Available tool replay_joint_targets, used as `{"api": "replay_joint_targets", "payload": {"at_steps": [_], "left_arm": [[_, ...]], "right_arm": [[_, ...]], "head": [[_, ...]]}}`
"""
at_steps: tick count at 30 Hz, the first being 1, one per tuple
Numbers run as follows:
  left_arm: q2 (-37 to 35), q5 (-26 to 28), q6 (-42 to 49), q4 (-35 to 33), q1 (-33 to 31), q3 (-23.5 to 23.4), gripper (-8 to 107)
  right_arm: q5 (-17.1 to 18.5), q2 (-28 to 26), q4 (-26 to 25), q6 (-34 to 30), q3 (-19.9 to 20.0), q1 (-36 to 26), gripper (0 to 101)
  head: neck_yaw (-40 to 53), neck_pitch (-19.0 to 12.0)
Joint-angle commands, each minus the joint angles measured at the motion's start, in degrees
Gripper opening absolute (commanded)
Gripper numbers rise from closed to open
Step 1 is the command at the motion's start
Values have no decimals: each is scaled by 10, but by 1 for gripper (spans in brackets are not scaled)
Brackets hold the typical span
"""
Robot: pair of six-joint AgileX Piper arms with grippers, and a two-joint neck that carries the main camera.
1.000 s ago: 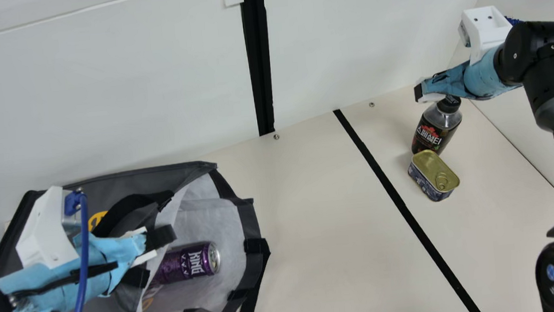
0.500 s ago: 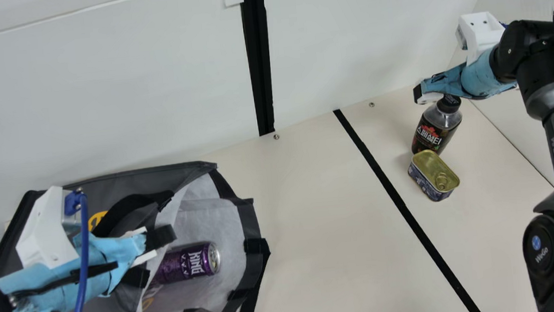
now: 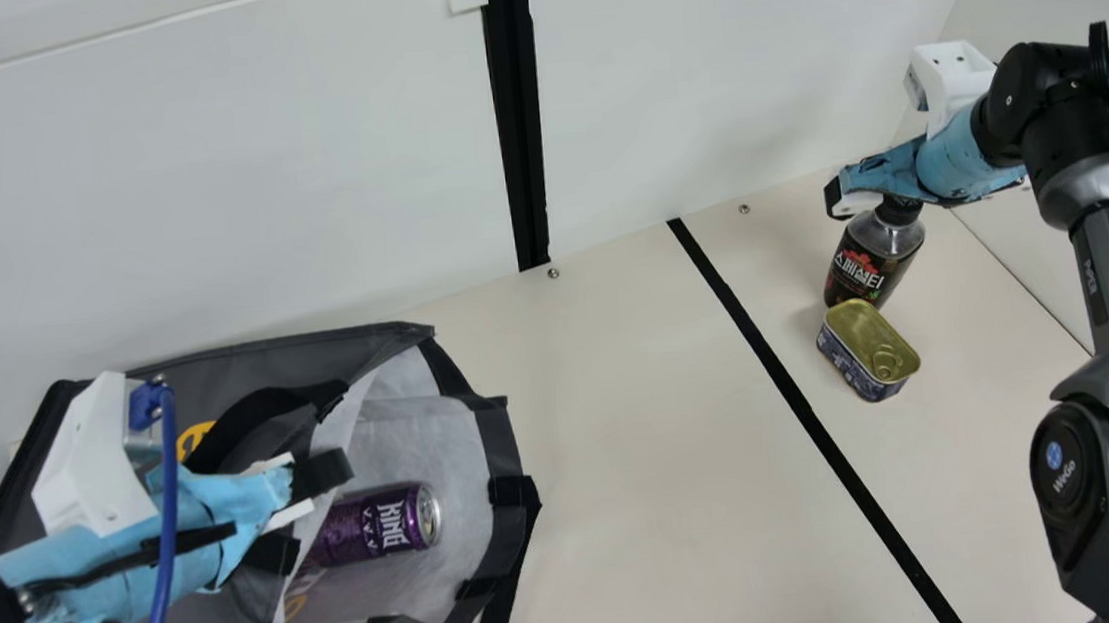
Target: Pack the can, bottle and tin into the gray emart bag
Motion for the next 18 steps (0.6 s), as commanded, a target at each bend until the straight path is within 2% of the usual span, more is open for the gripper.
{"api": "replay_joint_targets", "payload": {"at_steps": [1, 9, 18], "left_arm": [[0, 0, 0, 0, 0, 0, 10], [0, 0, 0, 0, 0, 0, 10], [0, 0, 0, 0, 0, 0, 10]], "right_arm": [[4, 3, 1, 0, -3, 0, 91], [15, 17, 4, -1, -14, 0, 91], [21, 24, 14, -5, -21, -1, 31]], "head": [[-1, -13], [-1, -13], [-1, -13]]}}
